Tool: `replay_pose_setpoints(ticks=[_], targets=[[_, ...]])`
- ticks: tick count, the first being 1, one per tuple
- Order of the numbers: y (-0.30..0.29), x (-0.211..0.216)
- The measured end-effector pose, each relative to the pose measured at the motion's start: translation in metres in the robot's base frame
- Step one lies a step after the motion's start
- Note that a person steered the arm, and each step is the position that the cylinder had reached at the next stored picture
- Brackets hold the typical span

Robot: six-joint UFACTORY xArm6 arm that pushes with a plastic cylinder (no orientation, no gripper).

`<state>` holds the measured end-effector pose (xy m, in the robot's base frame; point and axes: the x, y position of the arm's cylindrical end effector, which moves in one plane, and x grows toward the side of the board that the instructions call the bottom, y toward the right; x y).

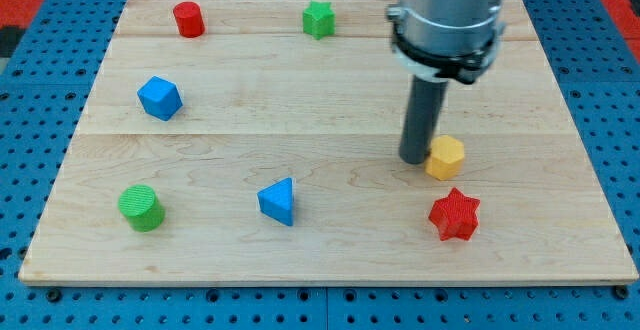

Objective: Move the yellow heart close to the yellow hexagon

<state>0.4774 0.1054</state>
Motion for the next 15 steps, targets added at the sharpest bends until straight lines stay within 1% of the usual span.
replay_pose_setpoints(ticks=[1, 2, 3, 4, 5, 6, 7, 8, 9, 10, 11, 12, 13, 14, 15], targets=[[-0.018, -0.007], [-0.004, -0.037], [0.049, -0.092], [0.111, -0.113], [0.133, -0.113], [0.162, -0.129], [0.166, -0.189], [0.153, -0.261], [0.057, -0.286], [0.042, -0.232], [0.062, -0.206], [0.034, -0.259], [0.096, -0.250], [0.096, -0.220], [0.110, -0.166]])
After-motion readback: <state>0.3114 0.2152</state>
